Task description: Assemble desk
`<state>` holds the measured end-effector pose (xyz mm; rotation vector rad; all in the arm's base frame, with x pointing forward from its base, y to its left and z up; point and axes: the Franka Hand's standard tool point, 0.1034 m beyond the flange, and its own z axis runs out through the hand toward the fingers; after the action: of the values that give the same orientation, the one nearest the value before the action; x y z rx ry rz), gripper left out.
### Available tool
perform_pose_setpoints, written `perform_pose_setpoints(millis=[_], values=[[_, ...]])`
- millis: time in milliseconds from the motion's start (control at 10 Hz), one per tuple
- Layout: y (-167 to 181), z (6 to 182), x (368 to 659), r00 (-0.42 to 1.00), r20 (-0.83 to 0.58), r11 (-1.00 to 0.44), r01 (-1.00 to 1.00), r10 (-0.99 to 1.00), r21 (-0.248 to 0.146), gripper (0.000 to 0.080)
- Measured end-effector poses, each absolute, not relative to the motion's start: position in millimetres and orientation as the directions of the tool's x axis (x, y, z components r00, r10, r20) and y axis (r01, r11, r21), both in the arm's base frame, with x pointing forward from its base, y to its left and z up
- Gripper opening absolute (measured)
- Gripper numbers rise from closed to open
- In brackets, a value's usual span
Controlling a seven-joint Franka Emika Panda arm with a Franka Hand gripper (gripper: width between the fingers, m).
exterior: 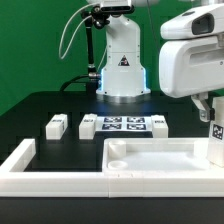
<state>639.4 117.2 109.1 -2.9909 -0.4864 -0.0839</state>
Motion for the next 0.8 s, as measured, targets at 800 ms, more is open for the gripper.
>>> perform_pose_setpoints(millis=[800], values=[[112.3, 106.8, 638.7, 0.757, -0.05, -0.748, -0.651, -0.651, -0.129, 0.0298]])
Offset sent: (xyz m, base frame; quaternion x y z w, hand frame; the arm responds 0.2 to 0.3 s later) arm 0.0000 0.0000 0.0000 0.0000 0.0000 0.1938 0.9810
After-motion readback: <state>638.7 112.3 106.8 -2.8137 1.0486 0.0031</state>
